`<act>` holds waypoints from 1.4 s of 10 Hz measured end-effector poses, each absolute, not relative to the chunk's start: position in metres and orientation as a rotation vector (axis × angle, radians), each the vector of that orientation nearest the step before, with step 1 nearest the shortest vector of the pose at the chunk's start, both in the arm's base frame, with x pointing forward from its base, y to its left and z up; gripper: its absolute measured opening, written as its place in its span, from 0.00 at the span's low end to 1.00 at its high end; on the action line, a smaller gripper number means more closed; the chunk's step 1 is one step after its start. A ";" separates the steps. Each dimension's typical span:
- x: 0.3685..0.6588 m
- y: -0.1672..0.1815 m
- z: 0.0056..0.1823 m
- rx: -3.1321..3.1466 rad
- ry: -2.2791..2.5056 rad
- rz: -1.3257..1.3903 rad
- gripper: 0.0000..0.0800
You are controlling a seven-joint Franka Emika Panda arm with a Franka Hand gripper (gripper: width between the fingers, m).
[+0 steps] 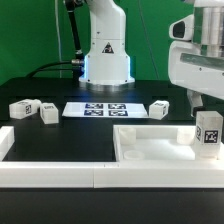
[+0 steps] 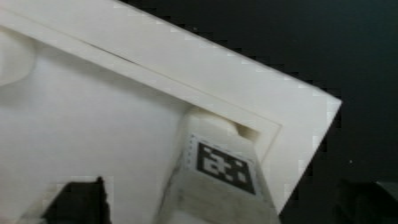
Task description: Assemble square table
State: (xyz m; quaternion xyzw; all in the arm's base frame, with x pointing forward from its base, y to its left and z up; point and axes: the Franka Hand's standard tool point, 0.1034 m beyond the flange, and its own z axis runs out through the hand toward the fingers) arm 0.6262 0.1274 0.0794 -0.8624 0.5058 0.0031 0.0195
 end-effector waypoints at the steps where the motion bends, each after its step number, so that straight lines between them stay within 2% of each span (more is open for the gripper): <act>1: 0.626 0.126 0.079 -2.756 1.427 0.005 0.81; 2: 0.626 0.127 0.079 -2.778 1.386 0.004 0.81; 4: 0.626 0.129 0.080 -3.049 0.813 -0.039 0.81; 6: 0.631 0.117 0.079 -3.153 0.254 -0.084 0.81; 9: 0.633 0.112 0.079 -3.165 0.056 -0.092 0.81; 10: 0.633 0.112 0.079 -3.164 0.081 -0.093 0.66; 11: 0.633 0.112 0.079 -3.164 0.082 -0.093 0.66; 12: 0.633 0.113 0.079 -3.159 0.137 -0.093 0.49; 13: 0.633 0.113 0.079 -3.142 0.311 -0.094 0.36; 14: 0.633 0.113 0.079 -3.129 0.410 -0.094 0.36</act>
Offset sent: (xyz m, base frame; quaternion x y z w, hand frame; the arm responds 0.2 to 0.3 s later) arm -0.0014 0.0022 0.0064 -0.0379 0.0406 -0.3628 0.9302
